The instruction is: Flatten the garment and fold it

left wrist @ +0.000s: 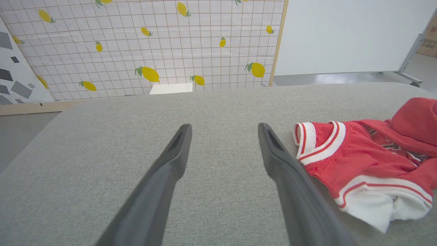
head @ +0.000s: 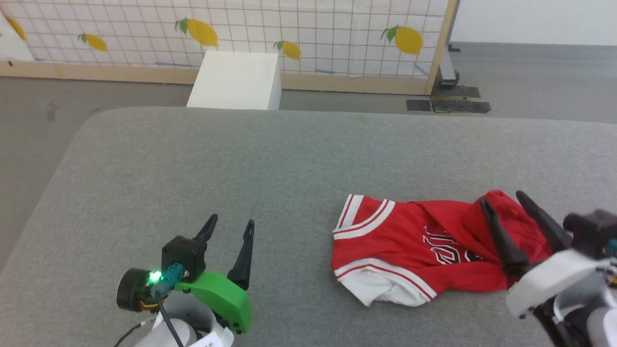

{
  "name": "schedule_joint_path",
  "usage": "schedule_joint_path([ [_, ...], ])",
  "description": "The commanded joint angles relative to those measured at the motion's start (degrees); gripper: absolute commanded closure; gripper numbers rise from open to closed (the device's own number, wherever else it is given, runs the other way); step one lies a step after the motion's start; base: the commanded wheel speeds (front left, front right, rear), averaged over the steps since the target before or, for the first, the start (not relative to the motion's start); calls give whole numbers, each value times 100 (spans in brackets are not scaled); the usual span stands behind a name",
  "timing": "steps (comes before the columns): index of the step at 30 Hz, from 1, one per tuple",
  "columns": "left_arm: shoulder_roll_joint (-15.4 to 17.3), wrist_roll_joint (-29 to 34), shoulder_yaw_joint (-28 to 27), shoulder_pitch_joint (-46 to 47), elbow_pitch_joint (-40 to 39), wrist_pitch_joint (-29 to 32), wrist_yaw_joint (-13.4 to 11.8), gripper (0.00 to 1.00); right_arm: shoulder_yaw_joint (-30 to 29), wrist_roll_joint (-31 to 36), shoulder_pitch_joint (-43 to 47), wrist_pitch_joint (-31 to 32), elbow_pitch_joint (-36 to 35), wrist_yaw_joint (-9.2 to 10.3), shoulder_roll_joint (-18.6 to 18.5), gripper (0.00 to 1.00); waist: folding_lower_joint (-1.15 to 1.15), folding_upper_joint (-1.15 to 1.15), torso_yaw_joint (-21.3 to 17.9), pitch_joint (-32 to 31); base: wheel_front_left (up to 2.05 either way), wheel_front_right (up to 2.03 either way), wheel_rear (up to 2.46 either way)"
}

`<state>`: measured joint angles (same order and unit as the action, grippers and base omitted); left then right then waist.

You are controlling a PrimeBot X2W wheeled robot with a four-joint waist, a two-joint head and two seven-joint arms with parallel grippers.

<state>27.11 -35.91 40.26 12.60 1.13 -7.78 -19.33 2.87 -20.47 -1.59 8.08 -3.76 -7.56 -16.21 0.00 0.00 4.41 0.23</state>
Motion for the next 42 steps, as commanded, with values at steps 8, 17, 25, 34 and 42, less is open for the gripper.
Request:
schedule_joint_path([
  [8,60,-263,66,-89,-100,423,-64,0,-408,497,575,-593,-63,8,920,0,0,0,-147,134,0,0,0],
  [17,57,-913,472,579,-606,2619,60,0,-841,956,570,-646,-124,8,1240,0,0,0,-353,539,0,0,0],
  [25,-193,-1551,843,1483,-676,4847,-169,0,-920,1082,377,-678,-234,8,1286,0,0,0,-608,997,0,0,0],
  [34,-416,-1635,1048,2007,-130,5510,-142,0,-919,1148,196,-822,-245,8,1315,0,0,0,-938,1484,0,0,0],
  [42,-538,-1740,1081,1992,152,5493,-12,100,-962,1175,141,-960,-235,8,1329,0,0,0,-1008,1774,0,0,0],
])
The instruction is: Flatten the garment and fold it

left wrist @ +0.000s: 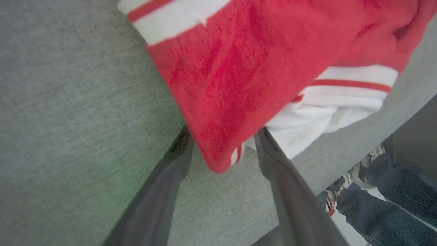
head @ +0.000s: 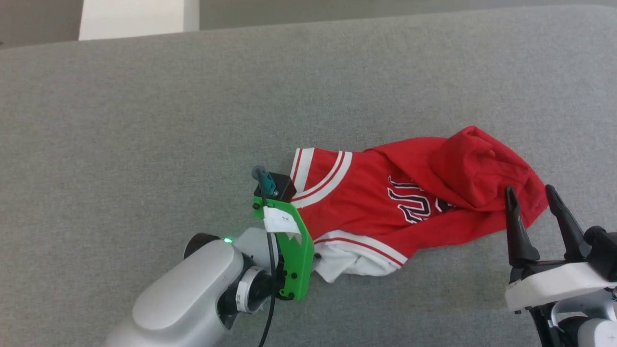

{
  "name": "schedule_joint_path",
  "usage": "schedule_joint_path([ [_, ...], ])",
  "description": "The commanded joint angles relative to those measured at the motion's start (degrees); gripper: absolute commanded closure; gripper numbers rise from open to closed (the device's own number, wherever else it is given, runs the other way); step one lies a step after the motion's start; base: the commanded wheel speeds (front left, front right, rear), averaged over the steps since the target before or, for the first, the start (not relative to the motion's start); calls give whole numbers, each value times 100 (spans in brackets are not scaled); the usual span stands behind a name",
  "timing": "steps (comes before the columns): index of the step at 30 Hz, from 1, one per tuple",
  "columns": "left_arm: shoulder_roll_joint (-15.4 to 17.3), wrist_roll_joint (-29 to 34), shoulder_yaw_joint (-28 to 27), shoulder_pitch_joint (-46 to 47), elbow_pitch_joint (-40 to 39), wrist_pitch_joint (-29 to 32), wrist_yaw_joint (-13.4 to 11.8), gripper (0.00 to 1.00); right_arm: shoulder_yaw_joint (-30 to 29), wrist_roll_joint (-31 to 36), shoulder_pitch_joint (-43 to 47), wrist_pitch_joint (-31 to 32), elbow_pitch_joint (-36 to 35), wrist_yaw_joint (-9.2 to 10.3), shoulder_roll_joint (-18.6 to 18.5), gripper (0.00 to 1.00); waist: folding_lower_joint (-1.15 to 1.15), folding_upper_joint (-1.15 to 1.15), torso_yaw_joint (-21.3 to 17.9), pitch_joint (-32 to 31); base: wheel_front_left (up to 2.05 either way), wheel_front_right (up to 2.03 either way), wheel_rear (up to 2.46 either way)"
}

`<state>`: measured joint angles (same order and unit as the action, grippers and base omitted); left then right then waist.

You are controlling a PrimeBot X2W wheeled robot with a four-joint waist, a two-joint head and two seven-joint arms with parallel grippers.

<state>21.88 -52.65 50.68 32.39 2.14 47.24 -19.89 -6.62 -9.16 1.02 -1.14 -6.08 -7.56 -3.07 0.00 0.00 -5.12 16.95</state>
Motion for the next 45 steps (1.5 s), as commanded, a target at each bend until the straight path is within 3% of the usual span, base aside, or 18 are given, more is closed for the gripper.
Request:
schedule_joint_path([
  [1,-9,-84,45,-11,52,-18,76,100,-22,48,-124,-46,5,8,16,0,0,0,-45,105,0,0,0],
  [9,404,-62,-37,-385,-145,-340,191,100,-23,35,-125,2,238,8,18,0,0,0,228,-396,0,0,0],
  [17,1276,-33,-649,-858,-813,-871,-129,100,-37,-51,-76,137,398,8,19,0,0,0,514,-991,0,0,0],
  [23,1933,191,-1099,-881,-1016,-1280,-225,100,31,-81,-14,201,455,8,19,0,0,0,650,-1079,0,0,0],
  [29,2183,504,-1208,-911,-559,-1653,-302,100,105,-101,9,242,462,8,19,0,0,0,698,-1010,0,0,0],
  [30,2200,539,-1124,-958,-450,-1602,-288,95,118,-98,8,247,460,8,19,0,0,0,693,-997,0,0,0],
  [31,2200,594,-1034,-1000,-329,-1574,-282,0,131,-93,5,254,458,8,19,0,0,0,688,-981,0,0,0],
  [38,1842,795,-951,-1161,65,-2140,-423,0,135,-42,8,325,449,8,19,0,0,0,721,-984,0,0,0],
  [45,1562,1209,-1090,-1221,116,-3437,-501,0,163,-42,40,462,433,8,-19,0,0,0,903,-1235,0,0,0],
])
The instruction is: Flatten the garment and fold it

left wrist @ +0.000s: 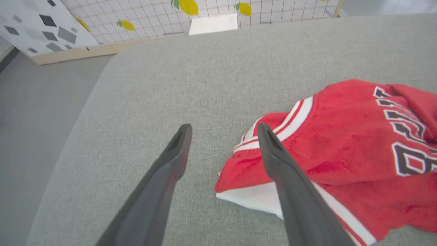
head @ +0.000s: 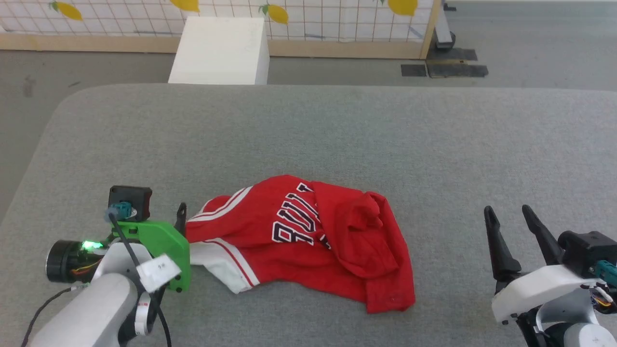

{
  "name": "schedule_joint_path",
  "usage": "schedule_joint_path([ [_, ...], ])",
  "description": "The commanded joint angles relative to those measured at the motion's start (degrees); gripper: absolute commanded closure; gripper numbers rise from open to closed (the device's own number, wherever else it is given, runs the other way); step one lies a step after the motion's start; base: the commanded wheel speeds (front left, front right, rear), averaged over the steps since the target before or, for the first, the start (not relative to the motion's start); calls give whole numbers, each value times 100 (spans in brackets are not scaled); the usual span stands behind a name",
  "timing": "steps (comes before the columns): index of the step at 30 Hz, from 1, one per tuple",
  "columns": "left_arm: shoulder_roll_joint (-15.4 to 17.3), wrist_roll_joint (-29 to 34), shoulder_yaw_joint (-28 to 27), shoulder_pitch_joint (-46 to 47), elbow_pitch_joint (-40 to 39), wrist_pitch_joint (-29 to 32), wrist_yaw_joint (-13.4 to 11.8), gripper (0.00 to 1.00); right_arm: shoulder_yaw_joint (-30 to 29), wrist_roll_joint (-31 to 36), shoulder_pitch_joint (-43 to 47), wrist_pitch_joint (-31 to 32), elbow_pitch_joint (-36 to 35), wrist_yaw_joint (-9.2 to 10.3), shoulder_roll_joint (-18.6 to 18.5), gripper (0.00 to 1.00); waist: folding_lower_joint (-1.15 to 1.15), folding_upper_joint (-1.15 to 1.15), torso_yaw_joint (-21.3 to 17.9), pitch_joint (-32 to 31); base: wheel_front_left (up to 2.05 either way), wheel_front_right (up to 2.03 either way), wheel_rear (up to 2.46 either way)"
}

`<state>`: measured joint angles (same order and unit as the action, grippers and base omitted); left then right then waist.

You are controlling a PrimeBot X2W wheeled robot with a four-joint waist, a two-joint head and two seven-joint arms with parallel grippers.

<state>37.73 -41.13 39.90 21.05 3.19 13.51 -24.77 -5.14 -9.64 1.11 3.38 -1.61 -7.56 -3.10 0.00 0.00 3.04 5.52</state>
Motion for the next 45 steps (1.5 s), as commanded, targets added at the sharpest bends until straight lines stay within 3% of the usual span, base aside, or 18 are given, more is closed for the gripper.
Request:
schedule_joint_path([
  [1,-44,143,0,-105,-2,-283,21,0,37,-13,25,41,-25,8,-40,0,0,0,117,-118,0,0,0],
  [6,-234,620,82,-282,-50,-1655,176,0,242,-198,-33,352,-100,8,-269,0,0,0,378,-224,0,0,0],
  [11,-398,809,196,-461,39,-2364,279,0,605,-418,-162,824,-189,8,-601,0,0,0,604,-204,0,0,0],
  [13,-544,899,236,-594,70,-2636,269,0,1175,-697,-423,1277,-209,8,-1013,0,0,0,750,-131,0,0,0],
  [21,-889,910,323,-664,171,-2753,286,0,2236,-1539,-1766,2843,171,8,-1838,0,0,0,1195,160,0,0,0],
  [32,-1323,984,406,-381,404,-2806,389,0,3817,-2266,-3759,5213,1660,8,-2672,0,0,0,1944,669,0,0,0],
  [38,-1529,1070,383,-251,442,-2832,423,0,4499,-2317,-3976,5362,2162,8,-3039,0,0,0,2256,874,0,0,0],
  [44,-1612,1148,290,-219,446,-2845,468,0,4778,-2540,-3875,5235,2416,8,-3031,0,0,0,2366,980,0,0,0],
  [45,-1617,1158,269,-220,452,-2846,477,0,4832,-2543,-3858,5193,2435,8,-3036,47,0,0,2361,980,0,0,0],
])
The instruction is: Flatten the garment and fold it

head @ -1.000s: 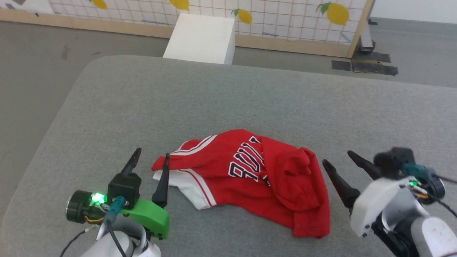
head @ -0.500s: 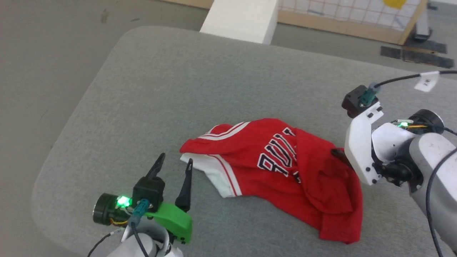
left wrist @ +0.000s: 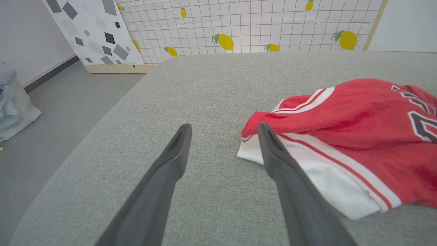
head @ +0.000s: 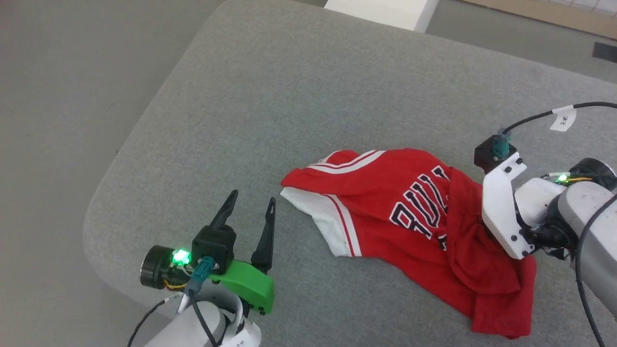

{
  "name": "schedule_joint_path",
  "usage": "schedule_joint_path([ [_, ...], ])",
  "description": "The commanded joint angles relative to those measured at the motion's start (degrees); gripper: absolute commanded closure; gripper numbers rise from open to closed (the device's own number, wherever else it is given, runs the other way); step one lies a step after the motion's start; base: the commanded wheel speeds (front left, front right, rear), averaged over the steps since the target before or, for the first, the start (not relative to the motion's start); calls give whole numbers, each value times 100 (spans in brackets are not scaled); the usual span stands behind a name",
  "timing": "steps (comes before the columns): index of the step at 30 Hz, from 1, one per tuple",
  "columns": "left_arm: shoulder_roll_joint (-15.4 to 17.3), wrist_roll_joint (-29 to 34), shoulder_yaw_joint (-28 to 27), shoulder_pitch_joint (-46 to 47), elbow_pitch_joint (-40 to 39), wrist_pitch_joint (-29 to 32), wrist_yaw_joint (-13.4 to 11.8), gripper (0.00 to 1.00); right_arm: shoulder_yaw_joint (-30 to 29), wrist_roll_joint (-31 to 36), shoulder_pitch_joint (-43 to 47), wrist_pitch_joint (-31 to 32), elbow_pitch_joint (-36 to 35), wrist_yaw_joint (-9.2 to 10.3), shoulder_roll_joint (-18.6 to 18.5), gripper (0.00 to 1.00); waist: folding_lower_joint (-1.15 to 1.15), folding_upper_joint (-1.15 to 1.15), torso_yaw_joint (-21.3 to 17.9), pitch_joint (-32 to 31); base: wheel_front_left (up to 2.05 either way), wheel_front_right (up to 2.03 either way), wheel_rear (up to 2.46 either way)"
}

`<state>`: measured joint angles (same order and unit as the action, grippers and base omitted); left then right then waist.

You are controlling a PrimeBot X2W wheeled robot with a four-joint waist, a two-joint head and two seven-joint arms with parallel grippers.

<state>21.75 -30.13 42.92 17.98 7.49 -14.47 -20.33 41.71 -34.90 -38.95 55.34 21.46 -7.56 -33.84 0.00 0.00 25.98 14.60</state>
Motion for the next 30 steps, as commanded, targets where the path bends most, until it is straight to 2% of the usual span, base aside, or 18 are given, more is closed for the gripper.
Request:
schedule_joint_path([
  [1,-21,65,-50,88,28,-48,39,0,170,-21,157,-44,149,8,36,76,0,0,58,67,0,0,0],
  [2,-22,74,-72,88,36,-49,40,0,180,-21,159,-120,166,8,42,100,0,0,34,47,0,0,0],
  [6,1,82,-135,69,69,-50,71,0,45,-67,112,-566,197,8,99,100,0,0,-132,-104,0,0,0],
  [10,47,41,-169,13,108,-51,118,0,-327,-192,50,-1188,122,8,133,100,0,0,-392,-360,0,0,0],
  [17,161,-90,-190,-144,111,33,138,0,-1180,-185,235,-1875,-218,8,-184,100,0,0,-915,-800,0,0,0],
  [22,252,-204,-207,-325,45,107,121,0,-2004,205,827,-1903,-587,8,-488,100,0,0,-1295,-1065,0,0,0],
  [26,298,-279,-207,-443,-23,157,112,0,-2686,675,1621,-1632,-1012,8,-606,100,0,0,-1530,-1200,0,0,0],
  [30,312,-341,-203,-484,-81,213,114,0,-3344,1249,2653,-1141,-1617,8,-396,100,0,0,-1667,-1264,0,0,0],
])
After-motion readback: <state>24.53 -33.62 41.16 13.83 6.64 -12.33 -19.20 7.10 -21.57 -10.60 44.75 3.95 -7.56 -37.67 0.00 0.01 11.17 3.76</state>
